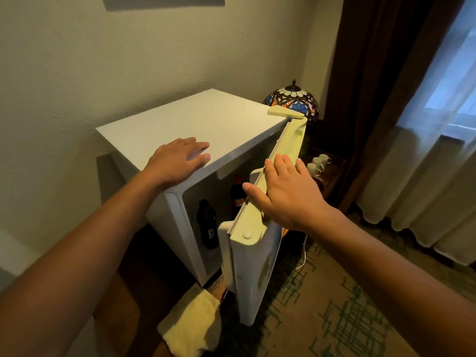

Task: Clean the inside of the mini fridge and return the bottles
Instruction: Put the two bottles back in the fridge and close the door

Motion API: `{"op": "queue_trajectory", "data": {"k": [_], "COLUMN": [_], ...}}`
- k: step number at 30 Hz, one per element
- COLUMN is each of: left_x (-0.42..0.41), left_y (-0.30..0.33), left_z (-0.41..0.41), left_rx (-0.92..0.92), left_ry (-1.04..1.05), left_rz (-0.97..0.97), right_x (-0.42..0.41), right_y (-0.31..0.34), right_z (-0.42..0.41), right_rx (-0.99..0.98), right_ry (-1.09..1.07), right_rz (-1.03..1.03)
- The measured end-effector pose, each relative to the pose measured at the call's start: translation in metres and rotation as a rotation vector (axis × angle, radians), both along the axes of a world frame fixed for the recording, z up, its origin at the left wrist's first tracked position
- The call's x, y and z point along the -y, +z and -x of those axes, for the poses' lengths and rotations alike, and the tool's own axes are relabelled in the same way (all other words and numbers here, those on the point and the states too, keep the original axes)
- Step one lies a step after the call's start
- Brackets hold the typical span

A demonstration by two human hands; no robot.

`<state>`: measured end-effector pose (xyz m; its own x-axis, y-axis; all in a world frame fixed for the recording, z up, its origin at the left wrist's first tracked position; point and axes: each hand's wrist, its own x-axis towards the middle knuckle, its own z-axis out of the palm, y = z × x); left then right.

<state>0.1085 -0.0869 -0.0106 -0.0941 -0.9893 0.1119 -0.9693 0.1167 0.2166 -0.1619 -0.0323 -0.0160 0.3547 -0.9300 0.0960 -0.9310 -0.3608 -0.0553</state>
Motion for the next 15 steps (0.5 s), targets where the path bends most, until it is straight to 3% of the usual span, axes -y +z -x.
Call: {"op": "queue_trajectory", "data": {"k": [9, 15], "left_x": [0.000, 0.001], "left_y": [0.001, 0.000], "left_z": [0.000, -0.001], "left_rx": [0.017, 0.009], "left_ry": [0.009, -0.008], "left_rz": [-0.004, -0.009], "right_x": [0.012, 0.021], "right_y": [-0.025, -0.035], "right_z": [-0.012, -0.019], "right_rx": [0.267, 0.323], "right_ry": [0.094, 0.145], "right_rz": [0.032, 0.079]}}
